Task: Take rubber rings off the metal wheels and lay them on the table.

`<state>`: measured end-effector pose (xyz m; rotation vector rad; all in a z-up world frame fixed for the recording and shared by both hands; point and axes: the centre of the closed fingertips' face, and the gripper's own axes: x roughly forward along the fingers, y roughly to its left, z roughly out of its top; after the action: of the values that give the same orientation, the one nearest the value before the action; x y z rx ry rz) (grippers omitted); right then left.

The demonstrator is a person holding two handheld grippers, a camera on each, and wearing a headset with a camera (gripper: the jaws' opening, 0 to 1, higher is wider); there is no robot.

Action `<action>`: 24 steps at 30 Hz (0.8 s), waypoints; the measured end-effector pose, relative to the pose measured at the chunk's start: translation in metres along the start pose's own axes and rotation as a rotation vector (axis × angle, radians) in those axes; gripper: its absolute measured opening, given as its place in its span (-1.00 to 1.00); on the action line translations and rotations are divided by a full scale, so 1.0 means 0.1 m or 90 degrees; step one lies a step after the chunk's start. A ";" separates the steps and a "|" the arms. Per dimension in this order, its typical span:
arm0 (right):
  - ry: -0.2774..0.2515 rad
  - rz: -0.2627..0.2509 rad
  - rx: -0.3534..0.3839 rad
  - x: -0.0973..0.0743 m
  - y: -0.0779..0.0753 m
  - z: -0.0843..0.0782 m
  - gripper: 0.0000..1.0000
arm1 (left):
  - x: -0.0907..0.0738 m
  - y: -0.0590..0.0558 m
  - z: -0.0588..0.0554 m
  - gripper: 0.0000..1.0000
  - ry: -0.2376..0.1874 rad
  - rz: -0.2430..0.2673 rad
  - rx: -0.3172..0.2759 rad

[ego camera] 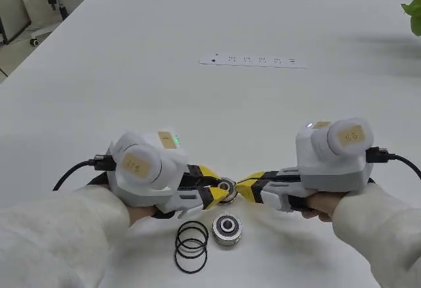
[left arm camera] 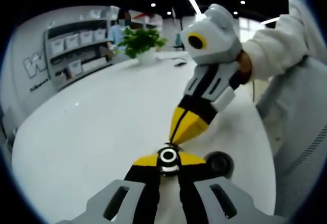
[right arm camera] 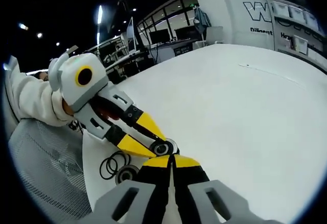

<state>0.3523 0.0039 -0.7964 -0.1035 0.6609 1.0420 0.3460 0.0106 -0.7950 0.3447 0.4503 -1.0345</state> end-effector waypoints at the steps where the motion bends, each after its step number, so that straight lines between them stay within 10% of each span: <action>1: 0.000 0.000 0.001 0.01 0.01 0.00 -1.00 | 0.00 0.00 0.00 -0.74 0.000 0.000 0.001; 20: -0.004 0.011 -0.030 0.02 0.08 0.06 -1.00 | 0.00 0.01 -0.01 -0.74 -0.001 0.005 -0.008; 22: -0.097 0.091 0.029 -0.02 0.33 0.41 -1.00 | 0.00 0.00 -0.01 -0.74 -0.002 0.005 -0.009; 24: -0.064 -0.002 -0.114 0.00 0.15 0.42 -1.00 | 0.01 0.00 -0.01 -0.74 -0.002 0.005 -0.008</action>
<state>0.3595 0.0276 -0.7592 -0.2067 0.4749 1.0952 0.3461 0.0105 -0.7959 0.3338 0.4527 -1.0234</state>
